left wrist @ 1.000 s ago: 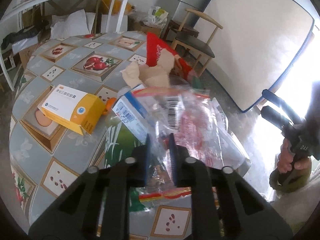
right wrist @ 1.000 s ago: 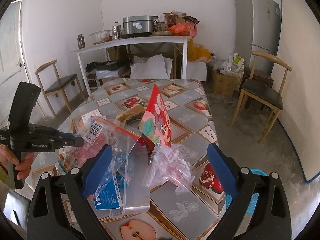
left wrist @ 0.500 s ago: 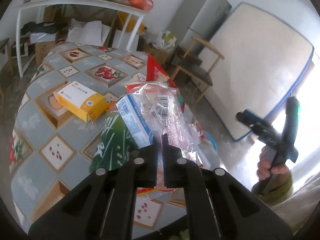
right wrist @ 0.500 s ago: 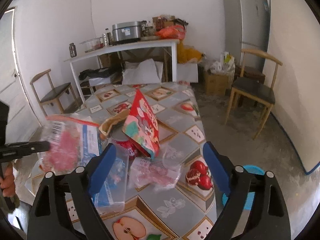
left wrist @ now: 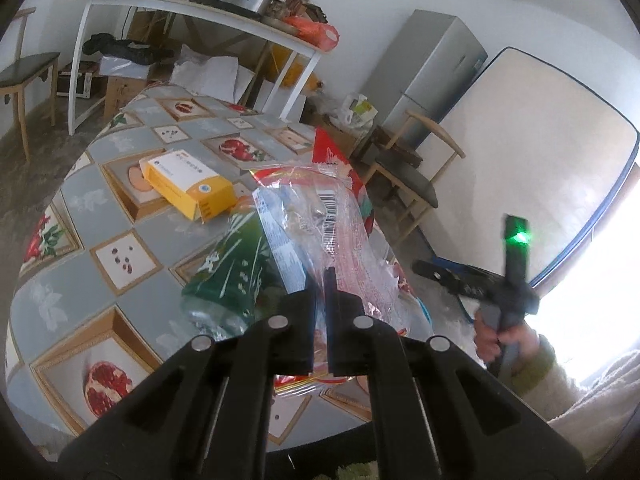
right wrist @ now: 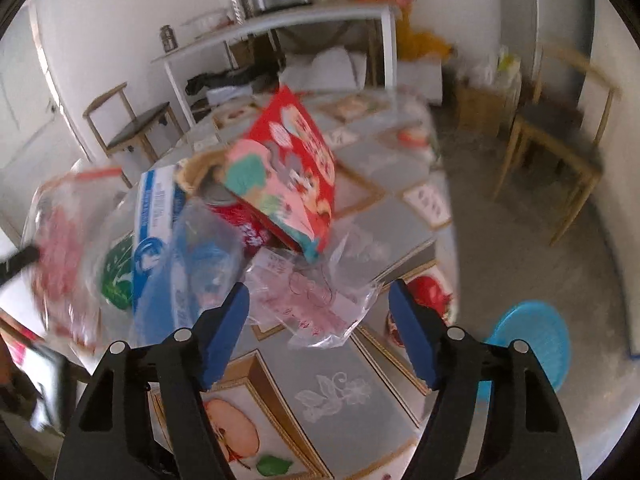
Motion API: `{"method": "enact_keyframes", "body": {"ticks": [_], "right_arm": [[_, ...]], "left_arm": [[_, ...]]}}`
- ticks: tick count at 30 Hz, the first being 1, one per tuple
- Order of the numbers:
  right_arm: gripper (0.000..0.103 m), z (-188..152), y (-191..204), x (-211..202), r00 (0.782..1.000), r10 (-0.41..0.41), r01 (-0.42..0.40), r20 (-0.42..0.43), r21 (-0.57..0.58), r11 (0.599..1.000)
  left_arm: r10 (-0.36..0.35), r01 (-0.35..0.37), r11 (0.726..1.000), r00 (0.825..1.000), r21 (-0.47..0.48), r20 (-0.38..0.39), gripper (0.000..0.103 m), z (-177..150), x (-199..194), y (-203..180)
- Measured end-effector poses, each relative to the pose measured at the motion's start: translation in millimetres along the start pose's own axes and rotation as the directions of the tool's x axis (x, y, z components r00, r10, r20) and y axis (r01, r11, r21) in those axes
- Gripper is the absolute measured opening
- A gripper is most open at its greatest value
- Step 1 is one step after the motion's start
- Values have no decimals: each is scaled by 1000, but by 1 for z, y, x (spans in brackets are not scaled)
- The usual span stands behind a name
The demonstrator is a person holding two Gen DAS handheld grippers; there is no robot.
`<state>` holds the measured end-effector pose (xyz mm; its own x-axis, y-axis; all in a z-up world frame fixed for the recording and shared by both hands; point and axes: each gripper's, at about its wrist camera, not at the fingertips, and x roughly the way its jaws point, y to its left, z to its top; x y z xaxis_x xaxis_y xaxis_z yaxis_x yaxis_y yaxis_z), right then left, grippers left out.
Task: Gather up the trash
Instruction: 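Close the right gripper on the clear pink-printed wrapper, then carry the zip bag and wrapper in both grippers over the blue wastebasket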
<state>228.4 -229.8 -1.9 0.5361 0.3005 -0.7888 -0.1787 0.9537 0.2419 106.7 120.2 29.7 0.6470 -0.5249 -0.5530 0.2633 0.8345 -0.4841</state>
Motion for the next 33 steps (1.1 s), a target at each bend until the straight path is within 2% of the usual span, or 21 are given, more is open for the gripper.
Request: {"method": "enact_keyframes", "body": {"ticks": [6, 9, 11, 13, 14, 15, 16, 19, 25, 33], "right_arm": [[70, 6, -37, 61, 982, 47, -13, -181, 185, 983], [57, 3, -33, 68, 980, 44, -7, -195, 186, 983], [44, 1, -32, 70, 977, 46, -5, -206, 195, 981], [26, -1, -31, 69, 976, 33, 10, -214, 197, 980], [22, -1, -31, 67, 976, 33, 12, -217, 203, 979], [14, -3, -32, 67, 976, 31, 14, -215, 207, 978], [11, -3, -33, 63, 977, 30, 16, -210, 214, 977], [7, -6, -41, 49, 981, 11, 34, -193, 232, 972], [5, -26, -53, 12, 986, -28, 73, -162, 281, 957], [4, -34, -62, -45, 997, -65, 77, -48, 328, 942]], "left_arm": [[5, -5, 1000, 1000, -24, -6, 3, -7, 1, 2], [9, -9, 1000, 1000, -28, -2, 3, -8, 0, 3], [10, -10, 999, 1000, -32, 1, 3, -9, 0, 4], [10, -10, 999, 1000, -34, 2, 3, -10, 0, 5], [10, -10, 999, 1000, -35, 1, 3, -10, 1, 5], [9, -9, 999, 1000, -35, 1, 3, -10, 0, 5], [8, -8, 999, 1000, -36, 2, 3, -10, 0, 6], [6, -6, 999, 1000, -36, 5, 3, -11, 0, 6], [2, -2, 999, 1000, -35, 7, 3, -12, -1, 6], [-16, 16, 999, 1000, -29, 27, 3, -11, -3, -4]]}}
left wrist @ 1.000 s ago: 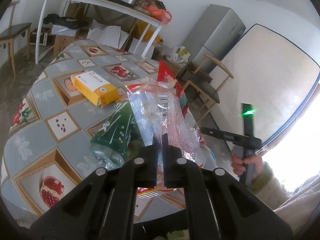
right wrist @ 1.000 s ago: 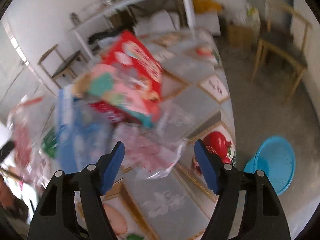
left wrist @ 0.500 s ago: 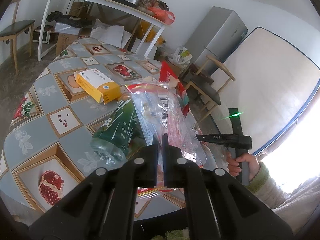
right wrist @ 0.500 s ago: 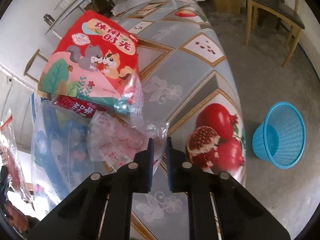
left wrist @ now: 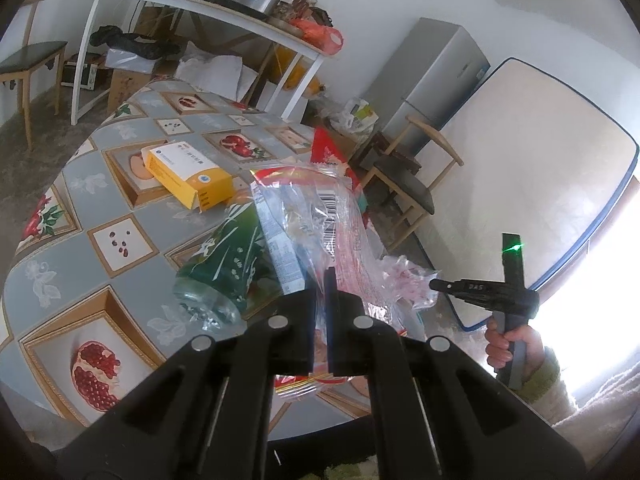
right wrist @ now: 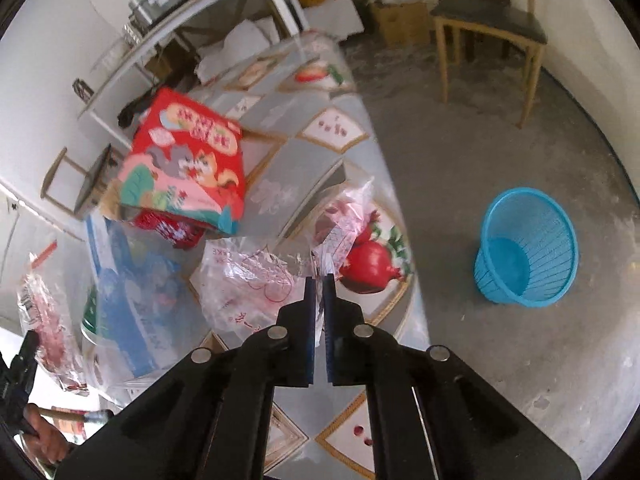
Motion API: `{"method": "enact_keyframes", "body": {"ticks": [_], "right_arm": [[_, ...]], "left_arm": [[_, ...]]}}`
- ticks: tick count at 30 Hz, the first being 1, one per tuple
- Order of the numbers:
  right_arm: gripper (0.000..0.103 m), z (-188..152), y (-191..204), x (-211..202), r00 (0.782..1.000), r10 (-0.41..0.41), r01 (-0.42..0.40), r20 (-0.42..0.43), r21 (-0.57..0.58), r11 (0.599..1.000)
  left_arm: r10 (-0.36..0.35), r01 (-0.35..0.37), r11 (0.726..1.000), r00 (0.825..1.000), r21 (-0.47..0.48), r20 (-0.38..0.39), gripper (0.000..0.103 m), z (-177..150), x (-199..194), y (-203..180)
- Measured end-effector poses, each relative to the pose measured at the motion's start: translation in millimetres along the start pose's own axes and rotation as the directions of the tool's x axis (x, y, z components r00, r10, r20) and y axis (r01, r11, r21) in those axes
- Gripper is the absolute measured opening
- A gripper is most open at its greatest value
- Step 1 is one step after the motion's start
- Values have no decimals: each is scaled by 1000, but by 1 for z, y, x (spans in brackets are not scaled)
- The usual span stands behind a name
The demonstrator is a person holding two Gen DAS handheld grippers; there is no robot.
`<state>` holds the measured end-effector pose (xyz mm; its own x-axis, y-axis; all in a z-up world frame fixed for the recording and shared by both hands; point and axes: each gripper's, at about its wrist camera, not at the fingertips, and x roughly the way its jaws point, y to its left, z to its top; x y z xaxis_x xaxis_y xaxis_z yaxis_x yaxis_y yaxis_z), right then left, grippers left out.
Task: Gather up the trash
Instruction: 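Carry the zip bag and wrapper in both grippers over the blue wastebasket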
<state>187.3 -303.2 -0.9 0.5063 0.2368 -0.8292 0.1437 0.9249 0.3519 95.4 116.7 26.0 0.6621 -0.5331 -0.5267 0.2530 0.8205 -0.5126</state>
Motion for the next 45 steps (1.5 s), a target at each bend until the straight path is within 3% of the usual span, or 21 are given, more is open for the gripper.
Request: {"method": "enact_keyframes", "body": {"ticks": [7, 13, 19, 23, 31, 37, 38, 45], "right_arm": [[4, 12, -5, -32, 996, -8, 9, 85, -11, 1000], [4, 12, -22, -56, 989, -30, 30, 145, 6, 1000], [4, 1, -70, -78, 977, -88, 73, 194, 87, 994], [4, -11, -113, -82, 971, -132, 97, 199, 176, 980], [4, -35, -199, -67, 949, -264, 191, 172, 352, 917], [4, -45, -254, -43, 913, -389, 298, 127, 444, 845], [4, -45, -264, -36, 905, -409, 318, 114, 457, 831], [4, -32, -319, 18, 879, -476, 402, 20, 504, 764]], "left_arm": [[-49, 48, 998, 998, 37, 45, 3, 8, -6, -25], [-113, 109, 991, 993, 81, 38, 3, 18, 6, -53], [-178, 178, 972, 984, 153, -12, 3, 30, 39, -107], [-204, 221, 959, 973, 179, -106, 3, 29, 83, -152], [-194, 267, 948, 915, 172, -355, 3, 16, 206, -229], [-81, 211, 958, 850, 194, -521, 3, -21, 309, -267], [-55, 194, 961, 831, 197, -553, 3, -30, 332, -273], [109, 109, 951, 756, 288, -646, 3, -65, 441, -305]]}}
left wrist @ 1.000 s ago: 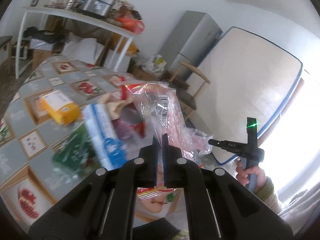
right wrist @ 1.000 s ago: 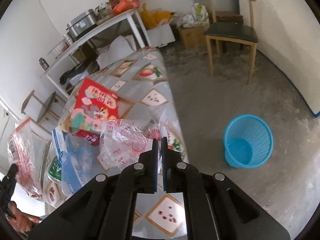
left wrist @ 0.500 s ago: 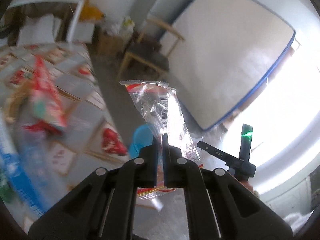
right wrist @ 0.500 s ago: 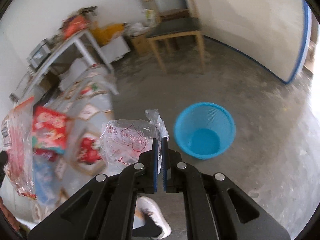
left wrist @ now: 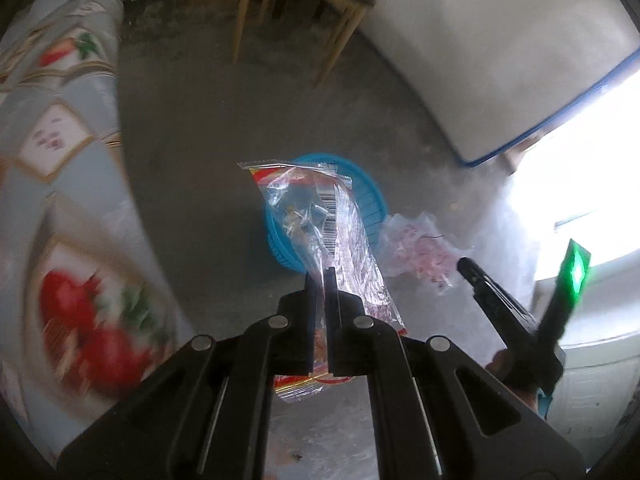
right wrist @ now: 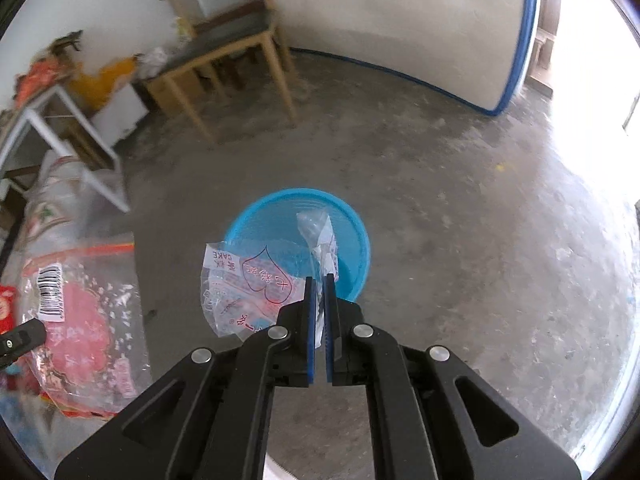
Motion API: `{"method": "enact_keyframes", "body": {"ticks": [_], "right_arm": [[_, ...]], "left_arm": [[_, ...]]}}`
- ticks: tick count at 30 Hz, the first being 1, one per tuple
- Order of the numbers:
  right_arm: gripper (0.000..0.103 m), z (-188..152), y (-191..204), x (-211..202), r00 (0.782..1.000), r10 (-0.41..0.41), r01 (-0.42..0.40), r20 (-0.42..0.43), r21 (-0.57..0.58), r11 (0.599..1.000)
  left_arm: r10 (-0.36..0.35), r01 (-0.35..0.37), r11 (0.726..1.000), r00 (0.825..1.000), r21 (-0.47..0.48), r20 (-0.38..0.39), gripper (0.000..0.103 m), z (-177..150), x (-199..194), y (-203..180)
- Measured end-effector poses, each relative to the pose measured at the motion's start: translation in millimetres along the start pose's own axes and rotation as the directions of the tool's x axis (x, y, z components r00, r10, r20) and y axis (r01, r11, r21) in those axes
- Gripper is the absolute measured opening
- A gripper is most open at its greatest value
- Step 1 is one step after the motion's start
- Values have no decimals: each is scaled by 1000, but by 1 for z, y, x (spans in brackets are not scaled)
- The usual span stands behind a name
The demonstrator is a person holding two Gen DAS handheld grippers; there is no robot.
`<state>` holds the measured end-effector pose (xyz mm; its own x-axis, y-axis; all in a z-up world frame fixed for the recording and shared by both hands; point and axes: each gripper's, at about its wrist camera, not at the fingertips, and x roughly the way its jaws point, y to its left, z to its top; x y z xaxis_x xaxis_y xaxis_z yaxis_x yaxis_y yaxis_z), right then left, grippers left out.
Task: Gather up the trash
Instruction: 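Carry the zip bag and wrapper in both grippers over the blue wastebasket, then open both grippers to drop the items into the blue wastebasket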
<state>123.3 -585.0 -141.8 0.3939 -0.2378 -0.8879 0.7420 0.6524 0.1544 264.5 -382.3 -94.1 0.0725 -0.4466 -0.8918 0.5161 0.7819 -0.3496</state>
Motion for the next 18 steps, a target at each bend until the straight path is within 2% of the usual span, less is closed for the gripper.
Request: {"method": "enact_keyframes", "body": {"ticks": [6, 10, 11, 13, 15, 18], "right_arm": [[4, 26, 6, 58, 998, -41, 41, -56, 5, 999], [7, 44, 11, 88, 995, -52, 51, -80, -17, 999], [9, 47, 13, 95, 995, -48, 46, -90, -24, 999], [31, 54, 15, 110, 993, -56, 51, -105, -42, 998], [36, 57, 13, 114, 993, -75, 71, -93, -47, 996], [37, 59, 5, 107, 996, -57, 55, -73, -25, 998]], "left_arm": [[45, -43, 999, 997, 28, -63, 3, 47, 62, -17], [60, -57, 997, 996, 56, -60, 5, 71, 93, -29], [54, -50, 996, 997, 74, -57, 7, 76, 101, -33], [59, -54, 994, 997, 90, -46, 17, 77, 111, -40], [52, -49, 994, 998, 96, -39, 33, 77, 113, -43], [14, -12, 995, 1000, 104, -21, 39, 72, 108, -45]]}}
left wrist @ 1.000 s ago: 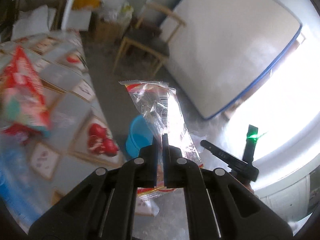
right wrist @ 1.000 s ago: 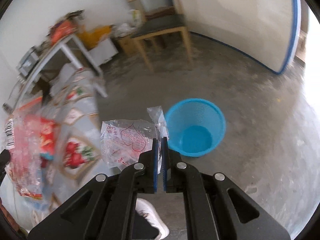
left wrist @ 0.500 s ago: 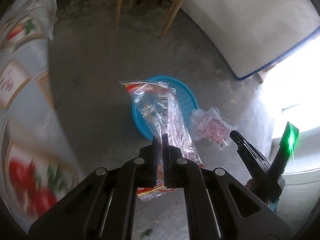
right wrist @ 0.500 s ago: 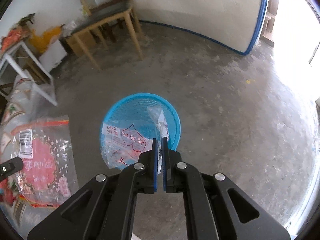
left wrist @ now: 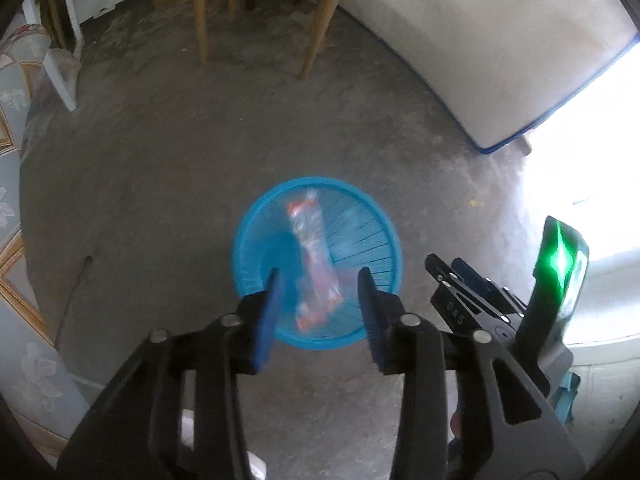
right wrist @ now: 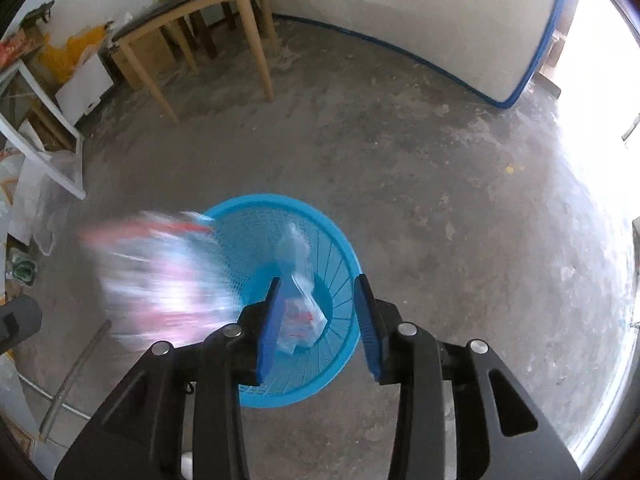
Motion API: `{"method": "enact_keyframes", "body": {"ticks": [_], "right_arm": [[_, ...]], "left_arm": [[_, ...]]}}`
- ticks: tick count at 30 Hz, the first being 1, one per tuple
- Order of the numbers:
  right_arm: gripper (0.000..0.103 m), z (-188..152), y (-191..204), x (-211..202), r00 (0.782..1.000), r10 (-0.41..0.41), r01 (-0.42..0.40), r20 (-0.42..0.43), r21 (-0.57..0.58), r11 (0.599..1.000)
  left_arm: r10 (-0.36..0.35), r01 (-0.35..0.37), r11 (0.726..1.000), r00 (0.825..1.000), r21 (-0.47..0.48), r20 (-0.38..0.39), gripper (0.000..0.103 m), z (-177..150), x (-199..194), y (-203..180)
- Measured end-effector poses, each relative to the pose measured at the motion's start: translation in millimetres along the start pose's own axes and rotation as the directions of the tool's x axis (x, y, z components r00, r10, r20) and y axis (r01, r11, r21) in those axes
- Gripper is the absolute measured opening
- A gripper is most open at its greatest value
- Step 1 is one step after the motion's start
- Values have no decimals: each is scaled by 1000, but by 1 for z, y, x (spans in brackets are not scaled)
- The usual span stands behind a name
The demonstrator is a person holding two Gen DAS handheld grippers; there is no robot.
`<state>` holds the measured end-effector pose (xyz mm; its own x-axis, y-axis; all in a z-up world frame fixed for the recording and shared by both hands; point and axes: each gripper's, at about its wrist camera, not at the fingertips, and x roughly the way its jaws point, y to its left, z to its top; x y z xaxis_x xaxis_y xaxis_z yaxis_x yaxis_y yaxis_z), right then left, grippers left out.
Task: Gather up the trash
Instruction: 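Open both grippers to drop the items into the blue wastebasket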
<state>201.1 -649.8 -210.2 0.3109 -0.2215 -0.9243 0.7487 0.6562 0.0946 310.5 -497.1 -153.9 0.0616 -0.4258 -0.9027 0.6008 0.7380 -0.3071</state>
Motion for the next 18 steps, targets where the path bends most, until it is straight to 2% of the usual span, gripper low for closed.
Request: {"method": "enact_keyframes", "body": {"ticks": [7, 9, 12, 14, 18], "right_arm": [[39, -15, -19, -41, 997, 47, -48, 66, 10, 999], [41, -24, -21, -57, 995, 62, -61, 77, -10, 998], [44, -37, -19, -84, 992, 90, -85, 94, -50, 995], [50, -48, -16, -106, 988, 110, -102, 111, -76, 992], [70, -67, -5, -163, 978, 108, -84, 176, -137, 987]], "left_arm": [[-20, 20, 1000, 999, 16, 36, 42, -14, -39, -4], [-21, 19, 999, 998, 40, 56, 49, -19, -58, -8], [-39, 29, 996, 991, 78, 127, 59, -36, -101, -14], [-55, 38, 995, 980, 91, 190, 67, -54, -138, -15], [-89, 65, 994, 954, 92, 285, 79, -93, -200, -13]]}}
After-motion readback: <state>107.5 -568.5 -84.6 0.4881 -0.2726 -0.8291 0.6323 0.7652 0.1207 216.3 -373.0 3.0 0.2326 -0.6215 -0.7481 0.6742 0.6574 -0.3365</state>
